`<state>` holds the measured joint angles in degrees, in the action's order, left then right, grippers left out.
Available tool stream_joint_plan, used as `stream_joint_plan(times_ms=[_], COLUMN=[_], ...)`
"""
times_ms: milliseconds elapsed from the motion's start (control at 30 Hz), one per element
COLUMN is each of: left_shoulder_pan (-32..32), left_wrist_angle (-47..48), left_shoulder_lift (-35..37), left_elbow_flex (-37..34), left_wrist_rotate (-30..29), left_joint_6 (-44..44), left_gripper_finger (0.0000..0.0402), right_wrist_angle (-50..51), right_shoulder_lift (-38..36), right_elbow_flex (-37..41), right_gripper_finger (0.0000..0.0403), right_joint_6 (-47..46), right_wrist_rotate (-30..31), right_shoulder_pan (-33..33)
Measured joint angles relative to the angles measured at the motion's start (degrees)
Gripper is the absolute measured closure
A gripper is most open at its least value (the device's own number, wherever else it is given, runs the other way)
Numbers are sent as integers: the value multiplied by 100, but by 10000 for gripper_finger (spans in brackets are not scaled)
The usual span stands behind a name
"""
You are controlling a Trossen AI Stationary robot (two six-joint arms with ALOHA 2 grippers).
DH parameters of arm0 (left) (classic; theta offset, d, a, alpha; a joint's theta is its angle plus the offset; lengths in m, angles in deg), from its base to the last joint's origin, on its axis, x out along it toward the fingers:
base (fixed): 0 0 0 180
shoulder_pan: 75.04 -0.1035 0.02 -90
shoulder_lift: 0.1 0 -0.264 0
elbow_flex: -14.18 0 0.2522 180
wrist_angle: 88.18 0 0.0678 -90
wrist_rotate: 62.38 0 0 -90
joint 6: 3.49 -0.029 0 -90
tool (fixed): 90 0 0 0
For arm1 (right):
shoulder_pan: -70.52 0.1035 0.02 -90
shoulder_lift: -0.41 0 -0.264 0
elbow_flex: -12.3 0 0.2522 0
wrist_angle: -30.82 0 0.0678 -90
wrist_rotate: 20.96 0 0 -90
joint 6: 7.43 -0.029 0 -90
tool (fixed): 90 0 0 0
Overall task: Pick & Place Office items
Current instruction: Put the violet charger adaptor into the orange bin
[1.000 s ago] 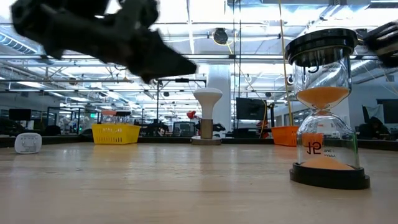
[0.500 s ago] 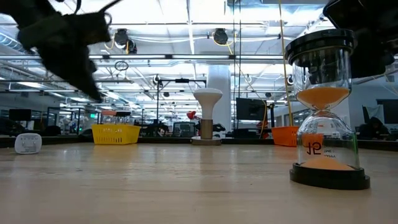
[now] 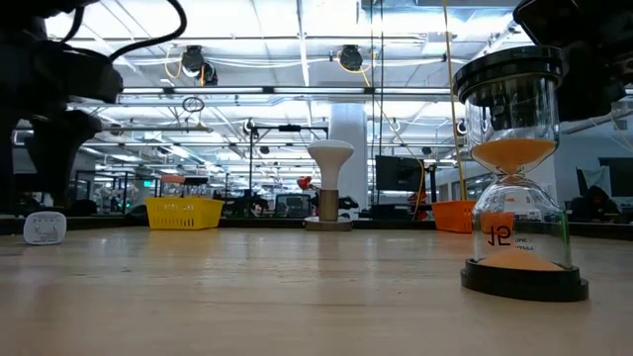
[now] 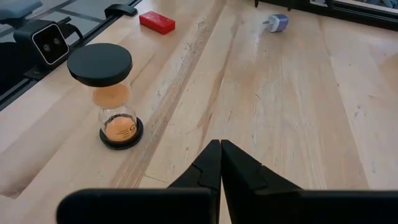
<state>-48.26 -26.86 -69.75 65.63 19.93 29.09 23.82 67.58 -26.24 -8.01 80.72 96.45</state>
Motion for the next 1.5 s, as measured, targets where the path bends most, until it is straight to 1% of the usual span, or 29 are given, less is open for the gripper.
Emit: stream_joint_plan(times_ms=[100, 200, 333, 433, 533, 633, 733, 933, 967, 1000, 1100, 1167, 1267, 1333, 1400, 1433, 1500], left_shoulder_pan=[72, 77, 77, 90, 118, 150, 213, 376, 376, 372, 340, 240, -39, -319, -690, -885, -1302], left_wrist_angle=[80, 184, 139, 96, -127, -185, -191, -287, -410, -560, -1341, -2299, -4088, -5438, -6668, -7109, -7777], left_shoulder_lift=[-121, -279, -652, -986, -1212, -1339, -1331, -1176, -1160, -1133, -976, -907, -902, -945, -1087, -1156, -1373], left_elbow_flex=[0, 0, -2, -6, 8, 27, 35, 4, 4, 4, 1, -108, -349, -579, -762, -828, -813], left_wrist_rotate=[-375, -652, -529, -437, -376, -300, -267, -258, -272, -303, -646, -889, -885, -633, -132, 159, 774], left_joint_6=[-267, -434, -637, -750, -854, -870, -730, -398, -346, -330, -374, -670, -1397, -1923, -2374, -2510, -2664], left_gripper_finger=[40, 22, 19, 33, 58, 95, 143, 254, 269, 271, 271, 271, 271, 271, 271, 271, 271], right_wrist_angle=[0, 0, 3, 3, 3, 2, 0, -2, -2, -2, 0, 0, -1, -18, -48, -39, 105], right_shoulder_lift=[0, 0, 0, 0, 0, 0, 0, 0, 0, 0, 0, 1, 2, 2, 2, 1, 53], right_elbow_flex=[0, 0, 0, 0, 0, 0, 0, 0, 0, 0, 0, -1, -2, -2, -2, -6, -100], right_gripper_finger=[402, 402, 402, 402, 402, 402, 402, 402, 402, 402, 402, 402, 402, 400, 393, 387, 368], right_joint_6=[0, 0, 0, 29, 86, 87, 88, 131, 129, 129, 129, 129, 129, 126, 42, -4, -124], right_wrist_rotate=[0, 0, -2, -2, -2, -2, -2, -2, -2, -2, -2, 2, 50, 349, 851, 1029, 1108], right_shoulder_pan=[0, 0, 2, 2, 2, 2, 2, 2, 2, 2, 2, 2, 2, 7, -3, -39, -163])
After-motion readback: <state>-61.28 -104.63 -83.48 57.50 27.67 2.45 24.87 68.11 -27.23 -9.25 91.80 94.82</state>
